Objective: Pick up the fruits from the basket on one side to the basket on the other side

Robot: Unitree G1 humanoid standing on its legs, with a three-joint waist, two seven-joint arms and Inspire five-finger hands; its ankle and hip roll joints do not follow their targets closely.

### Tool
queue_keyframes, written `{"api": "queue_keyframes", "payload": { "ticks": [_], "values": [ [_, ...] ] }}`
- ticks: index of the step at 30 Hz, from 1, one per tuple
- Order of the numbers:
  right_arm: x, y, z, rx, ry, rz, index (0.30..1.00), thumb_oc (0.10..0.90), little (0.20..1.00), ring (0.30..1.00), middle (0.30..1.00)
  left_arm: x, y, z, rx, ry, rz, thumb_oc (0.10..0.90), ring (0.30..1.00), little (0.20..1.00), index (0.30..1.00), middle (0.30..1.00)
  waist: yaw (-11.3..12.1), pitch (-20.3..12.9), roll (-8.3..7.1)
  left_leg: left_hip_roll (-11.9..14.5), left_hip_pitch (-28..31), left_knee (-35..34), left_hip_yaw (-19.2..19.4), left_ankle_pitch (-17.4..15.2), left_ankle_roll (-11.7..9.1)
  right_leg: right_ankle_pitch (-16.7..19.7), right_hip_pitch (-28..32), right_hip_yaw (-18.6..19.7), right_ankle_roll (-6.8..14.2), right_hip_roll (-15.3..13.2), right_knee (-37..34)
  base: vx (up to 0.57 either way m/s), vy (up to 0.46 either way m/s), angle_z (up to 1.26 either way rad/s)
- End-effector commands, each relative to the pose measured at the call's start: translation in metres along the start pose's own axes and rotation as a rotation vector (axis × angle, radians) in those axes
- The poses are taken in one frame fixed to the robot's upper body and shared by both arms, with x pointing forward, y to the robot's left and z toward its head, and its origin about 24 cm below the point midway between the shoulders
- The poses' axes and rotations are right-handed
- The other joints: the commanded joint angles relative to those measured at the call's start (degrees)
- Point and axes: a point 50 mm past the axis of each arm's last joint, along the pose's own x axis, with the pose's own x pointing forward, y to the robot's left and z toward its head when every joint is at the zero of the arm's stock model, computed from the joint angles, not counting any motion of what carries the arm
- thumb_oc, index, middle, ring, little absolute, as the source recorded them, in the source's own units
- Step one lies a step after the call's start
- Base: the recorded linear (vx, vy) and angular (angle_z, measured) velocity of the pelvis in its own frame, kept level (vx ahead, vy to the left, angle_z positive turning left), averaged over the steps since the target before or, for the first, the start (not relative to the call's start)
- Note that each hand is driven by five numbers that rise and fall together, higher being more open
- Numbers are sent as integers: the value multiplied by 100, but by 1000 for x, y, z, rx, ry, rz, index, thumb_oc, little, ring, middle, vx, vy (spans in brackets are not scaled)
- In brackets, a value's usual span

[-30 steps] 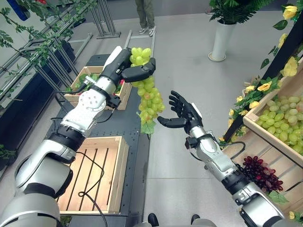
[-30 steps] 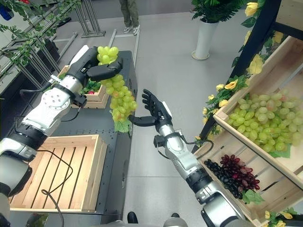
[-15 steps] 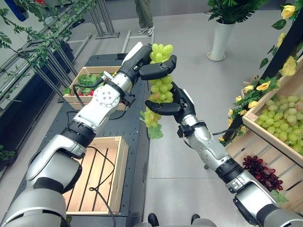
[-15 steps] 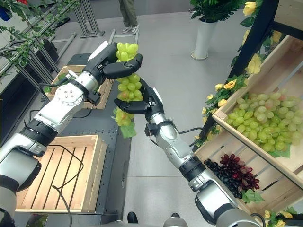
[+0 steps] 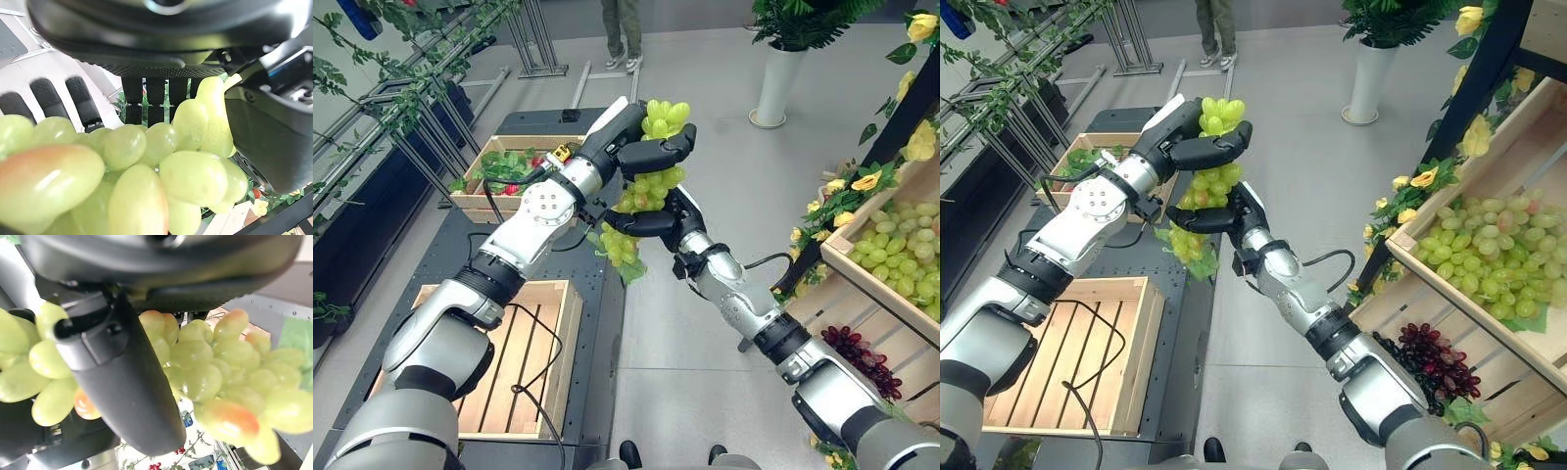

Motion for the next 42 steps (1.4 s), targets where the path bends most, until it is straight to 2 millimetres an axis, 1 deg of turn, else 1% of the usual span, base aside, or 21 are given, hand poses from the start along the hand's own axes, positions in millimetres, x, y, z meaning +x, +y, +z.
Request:
{"api": "queue_keyframes", "payload": {
  "ticks": [1, 8, 9, 11, 13, 14, 15, 16, 19, 22, 23, 24, 26, 28, 29, 31, 32, 34, 38, 41, 42],
  "values": [
    [25, 41, 37, 46, -167, 153, 300, 400, 300, 300, 300, 36, 19, 85, 14, -294, 53, 400, 300, 300, 300, 300, 251, -1027, -59, 146, 5, 4, -296, -505, -315, -249, -185, -173, -234, 12, 156, 0, 0, 0],
    [26, 39, 44, 45, -216, 109, 300, 400, 300, 300, 300, 34, 22, 74, 25, -245, 85, 400, 300, 300, 300, 300, 275, -1008, -75, 155, 5, 7, -336, -500, -306, -257, -178, -178, -249, 16, 158, -1, 2, 1],
    [25, 36, 47, 51, -233, 87, 300, 400, 300, 300, 300, 31, 26, 66, 19, -217, 111, 400, 300, 300, 300, 300, 279, -998, -81, 158, 4, 11, -337, -494, -305, -250, -176, -174, -254, 21, 154, 0, 0, 0],
    [25, 35, 47, 51, -238, 82, 300, 400, 300, 300, 300, 30, 28, 63, 16, -205, 120, 400, 300, 300, 300, 300, 276, -1000, -81, 159, -7, 7, -339, -487, -303, -238, -184, -166, -257, 24, 140, 0, 0, 0],
    [22, 31, 49, 56, -253, 69, 300, 400, 300, 300, 300, 25, 34, 50, 20, -159, 157, 400, 300, 300, 300, 300, 265, -990, -83, 165, 3, 5, -333, -483, -306, -226, -181, -153, -251, 27, 131, 0, 0, 0],
    [22, 31, 49, 56, -255, 67, 300, 400, 300, 300, 300, 24, 36, 48, 20, -150, 164, 425, 338, 338, 338, 338, 263, -996, -86, 167, -7, 4, -330, -477, -305, -215, -190, -153, -250, 29, 122, 0, 0, 0],
    [21, 29, 51, 52, -262, 63, 300, 400, 300, 300, 300, 20, 39, 42, 17, -127, 192, 682, 724, 724, 724, 724, 255, -987, -85, 168, -6, 4, -325, -478, -306, -214, -192, -139, -248, 29, 119, 0, 0, 0],
    [21, 29, 51, 49, -266, 62, 300, 400, 300, 300, 300, 19, 42, 39, 20, -113, 207, 800, 900, 900, 900, 900, 252, -988, -85, 169, -7, 4, -319, -477, -305, -209, -195, -136, -246, 28, 115, 0, 0, 0],
    [19, 25, 52, 33, -277, 52, 300, 400, 300, 300, 300, 13, 48, 27, 38, -66, 250, 800, 900, 900, 900, 900, 240, -998, -93, 174, -19, 4, -298, -466, -304, -183, -214, -122, -244, 32, 101, 0, 0, 0],
    [13, 16, 51, 11, -286, 32, 300, 400, 300, 300, 300, 0, 61, 10, 30, -8, 332, 800, 900, 900, 900, 900, 203, -975, -95, 177, -16, 4, -274, -460, -299, -162, -230, -76, -239, 37, 97, -6, 10, 0],
    [13, 15, 51, 11, -287, 29, 300, 400, 300, 300, 300, -1, 62, 9, 27, -3, 340, 800, 900, 900, 900, 900, 200, -974, -95, 178, -18, 4, -272, -460, -299, -161, -235, -72, -238, 38, 99, 0, 0, 0],
    [11, 11, 50, 8, -284, 21, 300, 400, 300, 300, 300, -6, 66, 2, 14, 16, 375, 800, 900, 900, 900, 900, 184, -956, -93, 180, -3, 4, -266, -465, -298, -170, -236, -57, -234, 37, 116, -18, 20, -3],
    [8, 6, 47, 3, -277, 13, 300, 400, 300, 300, 300, -11, 70, -4, 2, 33, 403, 800, 900, 900, 900, 900, 163, -947, -93, 184, 0, 4, -253, -467, -299, -170, -248, -41, -233, 38, 125, -16, 23, -4],
    [-2, -7, 36, -16, -255, -20, 300, 400, 300, 300, 300, -27, 75, -22, 0, 81, 463, 800, 900, 900, 900, 900, 103, -924, -93, 201, 3, 4, -211, -468, -298, -146, -267, 5, -228, 39, 105, -17, 28, -5],
    [-2, -8, 35, -16, -252, -26, 300, 400, 300, 300, 300, -28, 75, -24, 1, 88, 469, 800, 900, 900, 900, 900, 98, -924, -92, 202, 1, 4, -206, -468, -299, -143, -271, 10, -227, 39, 102, -16, 25, -13],
    [-11, -19, 26, -14, -235, -48, 300, 400, 300, 300, 300, -43, 77, -39, 11, 136, 507, 800, 900, 900, 900, 900, 40, -882, -91, 213, 30, 4, -162, -483, -294, -151, -272, 54, -220, 42, 106, -7, 19, -22],
    [-13, -21, 25, -15, -233, -52, 300, 400, 300, 300, 300, -45, 77, -41, 13, 142, 511, 800, 900, 900, 900, 900, 35, -886, -91, 215, 22, 4, -153, -480, -293, -144, -282, 62, -221, 43, 100, -4, 14, -14],
    [-22, -33, 19, -28, -227, -77, 300, 400, 300, 300, 300, -58, 76, -55, 46, 188, 527, 800, 900, 900, 900, 900, -26, -837, -92, 225, 39, 4, -107, -481, -293, -129, -305, 119, -218, 55, 115, -3, 10, -5],
    [-33, -44, 13, -63, -208, -99, 300, 400, 300, 300, 300, -72, 76, -67, 90, 229, 555, 800, 900, 900, 900, 900, -123, -760, -90, 229, 65, 4, -53, -493, -287, -121, -335, 198, -210, 74, 133, -2, 4, -3],
    [-43, -55, 5, -95, -184, -115, 300, 400, 300, 300, 300, -81, 73, -74, 52, 236, 575, 800, 900, 900, 900, 900, -195, -727, -94, 234, 67, 4, 1, -495, -286, -105, -373, 262, -207, 88, 137, -1, 8, -19],
    [-50, -61, 1, -108, -164, -127, 300, 400, 300, 300, 300, -84, 70, -77, 39, 239, 582, 800, 900, 900, 900, 900, -238, -704, -102, 237, 75, 4, 39, -497, -290, -89, -375, 288, -198, 94, 122, -1, 2, -12]
  ]
}}
